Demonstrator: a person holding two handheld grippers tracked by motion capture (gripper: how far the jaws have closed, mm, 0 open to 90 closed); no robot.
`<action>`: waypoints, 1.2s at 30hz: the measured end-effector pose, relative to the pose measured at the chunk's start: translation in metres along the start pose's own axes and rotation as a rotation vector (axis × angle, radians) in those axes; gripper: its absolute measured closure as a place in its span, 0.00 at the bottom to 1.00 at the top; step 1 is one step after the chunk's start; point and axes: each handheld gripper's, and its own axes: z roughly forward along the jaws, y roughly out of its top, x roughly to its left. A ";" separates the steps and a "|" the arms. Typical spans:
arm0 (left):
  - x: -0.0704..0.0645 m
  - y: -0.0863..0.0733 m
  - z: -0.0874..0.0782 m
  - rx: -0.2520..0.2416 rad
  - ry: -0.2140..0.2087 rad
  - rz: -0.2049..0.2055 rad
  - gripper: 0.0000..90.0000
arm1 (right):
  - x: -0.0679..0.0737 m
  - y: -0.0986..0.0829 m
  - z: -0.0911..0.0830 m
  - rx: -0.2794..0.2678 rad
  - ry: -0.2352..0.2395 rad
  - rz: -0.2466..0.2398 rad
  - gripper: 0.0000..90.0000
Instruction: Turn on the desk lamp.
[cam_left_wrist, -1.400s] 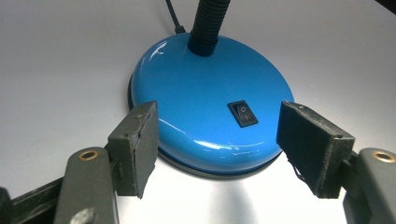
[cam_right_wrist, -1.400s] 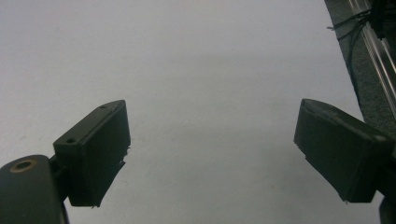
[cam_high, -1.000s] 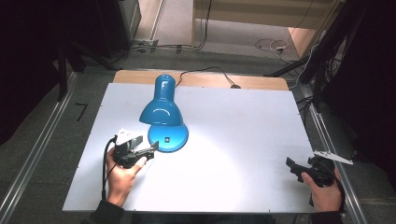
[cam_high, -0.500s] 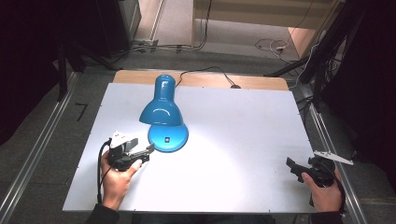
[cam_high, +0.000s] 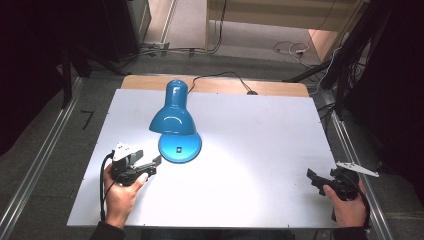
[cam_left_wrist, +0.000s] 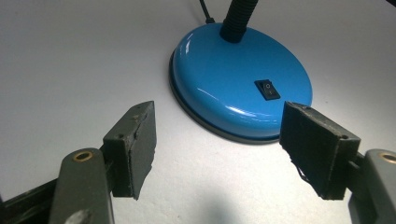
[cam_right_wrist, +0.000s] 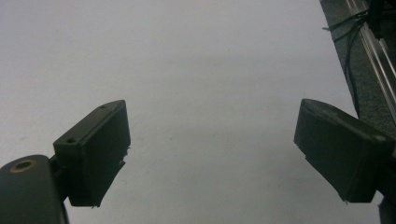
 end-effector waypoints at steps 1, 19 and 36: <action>0.001 0.000 -0.001 0.004 0.002 0.002 0.31 | 0.000 0.000 0.000 0.000 -0.001 -0.001 0.10; 0.025 -0.010 -0.026 0.001 0.071 -0.047 0.31 | 0.000 0.000 -0.001 -0.003 -0.002 0.004 0.10; 0.044 -0.024 -0.039 0.042 0.168 -0.052 0.30 | -0.002 -0.001 -0.001 -0.001 -0.005 0.007 0.10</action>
